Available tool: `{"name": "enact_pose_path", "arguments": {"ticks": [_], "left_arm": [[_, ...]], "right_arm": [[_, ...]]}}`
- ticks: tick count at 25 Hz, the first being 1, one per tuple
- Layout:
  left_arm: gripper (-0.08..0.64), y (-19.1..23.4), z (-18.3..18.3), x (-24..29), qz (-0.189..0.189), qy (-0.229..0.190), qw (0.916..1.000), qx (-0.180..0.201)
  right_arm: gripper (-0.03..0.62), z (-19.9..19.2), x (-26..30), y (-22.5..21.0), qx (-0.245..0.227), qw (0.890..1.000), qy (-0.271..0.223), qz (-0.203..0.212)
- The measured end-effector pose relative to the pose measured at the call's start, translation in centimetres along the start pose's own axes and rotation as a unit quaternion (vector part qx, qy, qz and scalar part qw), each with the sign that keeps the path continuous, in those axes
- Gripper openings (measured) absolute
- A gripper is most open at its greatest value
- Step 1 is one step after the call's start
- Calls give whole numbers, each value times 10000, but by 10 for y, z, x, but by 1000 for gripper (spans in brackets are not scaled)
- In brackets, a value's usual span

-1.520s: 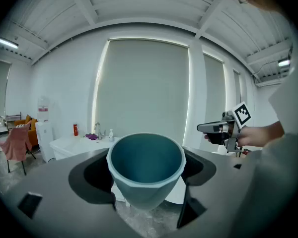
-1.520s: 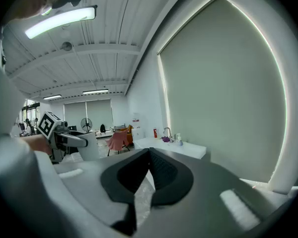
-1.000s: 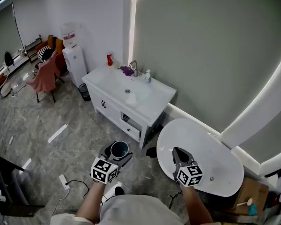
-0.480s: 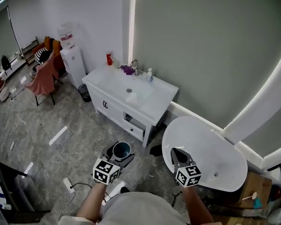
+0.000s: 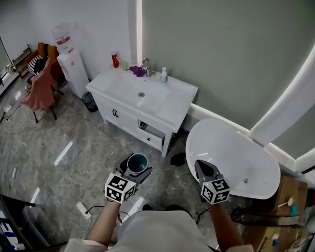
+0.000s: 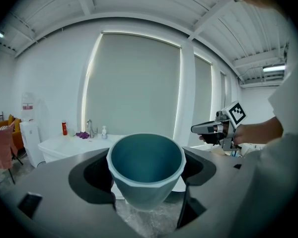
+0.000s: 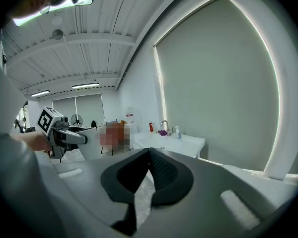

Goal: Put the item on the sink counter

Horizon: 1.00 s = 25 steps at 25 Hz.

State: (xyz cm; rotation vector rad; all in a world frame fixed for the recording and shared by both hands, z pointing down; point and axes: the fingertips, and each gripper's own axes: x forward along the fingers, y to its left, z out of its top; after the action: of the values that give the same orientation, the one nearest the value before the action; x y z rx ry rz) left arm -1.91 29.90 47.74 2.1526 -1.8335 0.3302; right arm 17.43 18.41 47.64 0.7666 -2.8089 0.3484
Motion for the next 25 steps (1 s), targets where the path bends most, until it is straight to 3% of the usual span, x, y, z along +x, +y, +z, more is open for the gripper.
{"name": "enact_pose_path", "arguments": {"ticks": [12,25], "left_arm": [[390,32,-4,16,-85,12,9999,-55],[390,85,31,92,153,63,9997,-151]], "right_arm": [[11,-8,24,-5,131,9995,215,-178],[11,24,130,-55,34,9994,253,242]]}}
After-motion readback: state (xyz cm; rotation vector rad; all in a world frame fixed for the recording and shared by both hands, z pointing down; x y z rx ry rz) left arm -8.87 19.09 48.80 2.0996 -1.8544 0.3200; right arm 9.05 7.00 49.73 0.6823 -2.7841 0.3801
